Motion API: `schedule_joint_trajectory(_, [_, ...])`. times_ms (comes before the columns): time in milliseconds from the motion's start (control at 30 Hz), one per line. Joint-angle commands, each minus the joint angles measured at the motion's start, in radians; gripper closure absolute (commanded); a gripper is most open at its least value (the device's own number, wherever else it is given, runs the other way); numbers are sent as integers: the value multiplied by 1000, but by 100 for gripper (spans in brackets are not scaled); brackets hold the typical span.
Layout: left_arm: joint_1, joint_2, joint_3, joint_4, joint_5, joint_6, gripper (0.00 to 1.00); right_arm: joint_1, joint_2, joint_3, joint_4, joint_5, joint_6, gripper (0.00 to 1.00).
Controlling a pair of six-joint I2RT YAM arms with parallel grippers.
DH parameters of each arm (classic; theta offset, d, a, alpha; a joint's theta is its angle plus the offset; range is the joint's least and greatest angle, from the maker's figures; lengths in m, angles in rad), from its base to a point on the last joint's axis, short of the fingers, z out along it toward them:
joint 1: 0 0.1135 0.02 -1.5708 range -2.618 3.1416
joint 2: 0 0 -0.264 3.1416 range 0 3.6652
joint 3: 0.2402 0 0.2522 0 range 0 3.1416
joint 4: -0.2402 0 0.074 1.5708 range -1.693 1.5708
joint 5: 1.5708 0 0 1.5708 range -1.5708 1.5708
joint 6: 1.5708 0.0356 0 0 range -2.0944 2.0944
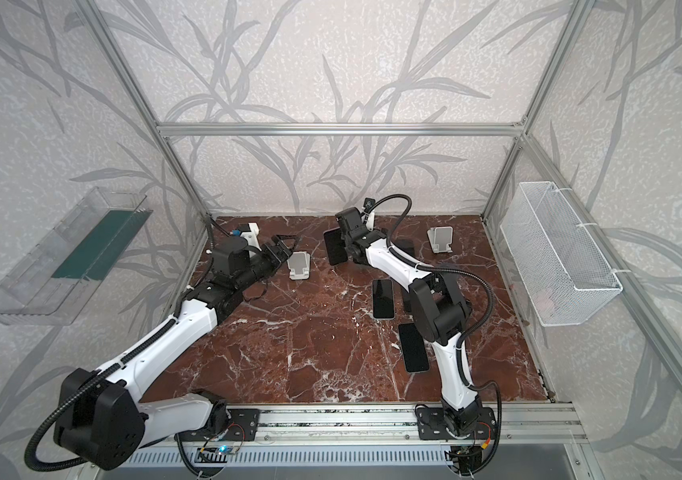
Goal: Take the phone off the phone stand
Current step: 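Grasp the teal-edged phone on its grey stand with the right gripper and lift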
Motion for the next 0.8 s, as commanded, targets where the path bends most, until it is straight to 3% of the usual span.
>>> schedule_joint_trajectory(0, [5,-3,-5,32,11,-3,13,0,40,30,6,8,12,3])
schedule_joint_trajectory(300, [11,3,-6,41,22,-11,13,-1,53,4,63,1,12,15])
schedule_joint_trajectory(767, [23,8,-2,74,65,-23,14,-4,2,-80,188,-10,-91,31])
